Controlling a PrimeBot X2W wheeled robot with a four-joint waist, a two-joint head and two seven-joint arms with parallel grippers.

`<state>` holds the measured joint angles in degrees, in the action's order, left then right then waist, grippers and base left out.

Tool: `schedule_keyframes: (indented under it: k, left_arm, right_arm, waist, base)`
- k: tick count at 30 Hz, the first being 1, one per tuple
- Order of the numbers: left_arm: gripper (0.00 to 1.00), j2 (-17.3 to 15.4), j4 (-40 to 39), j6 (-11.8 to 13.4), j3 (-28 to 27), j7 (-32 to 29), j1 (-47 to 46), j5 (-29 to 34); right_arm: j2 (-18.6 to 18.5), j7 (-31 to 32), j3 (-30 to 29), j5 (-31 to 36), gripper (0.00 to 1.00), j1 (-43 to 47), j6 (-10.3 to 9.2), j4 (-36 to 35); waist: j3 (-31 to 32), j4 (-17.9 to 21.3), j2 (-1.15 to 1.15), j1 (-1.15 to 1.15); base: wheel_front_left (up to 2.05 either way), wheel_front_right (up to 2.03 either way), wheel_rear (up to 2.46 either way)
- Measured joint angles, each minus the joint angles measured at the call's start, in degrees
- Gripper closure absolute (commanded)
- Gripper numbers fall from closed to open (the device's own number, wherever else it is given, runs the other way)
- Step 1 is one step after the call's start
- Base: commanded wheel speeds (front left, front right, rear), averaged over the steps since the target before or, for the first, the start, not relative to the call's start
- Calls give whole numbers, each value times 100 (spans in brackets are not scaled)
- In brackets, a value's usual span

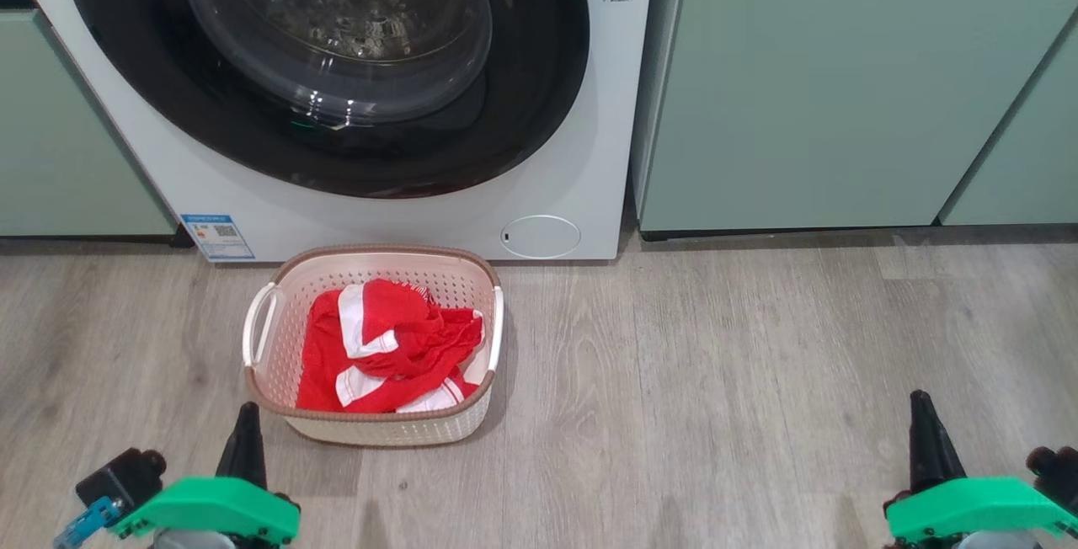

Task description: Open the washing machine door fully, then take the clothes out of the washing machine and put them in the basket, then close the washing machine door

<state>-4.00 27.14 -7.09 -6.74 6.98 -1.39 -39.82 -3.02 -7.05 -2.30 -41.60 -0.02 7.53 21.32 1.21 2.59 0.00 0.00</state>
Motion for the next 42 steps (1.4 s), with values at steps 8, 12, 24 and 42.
schedule_keyframes:
  k: [8, 12, 24, 42]
  left_arm:
    - [100, 25, -97, 0, 11, -123, -4, -519]
    - [100, 31, -153, 0, 16, -201, -13, -773]
    - [100, 52, -315, 0, 37, -398, -41, -1544]
    - [100, 79, -569, 0, 85, -689, -64, -2699]
  right_arm:
    - [7, 111, -44, -499, 100, -55, 0, -41]
    - [9, 212, -71, -748, 100, -110, 0, -65]
    - [13, 401, -157, -1490, 100, -112, 0, -142]
    - [18, 700, -266, -2606, 100, -208, 0, -245]
  waist:
    - [-14, -26, 0, 0]
    - [-21, -39, 0, 0]
    - [-41, -78, 0, 0]
    - [-73, -136, 0, 0]
  base:
    - [0, 0, 0]
    - [0, 0, 0]
    - [0, 0, 0]
    - [0, 0, 0]
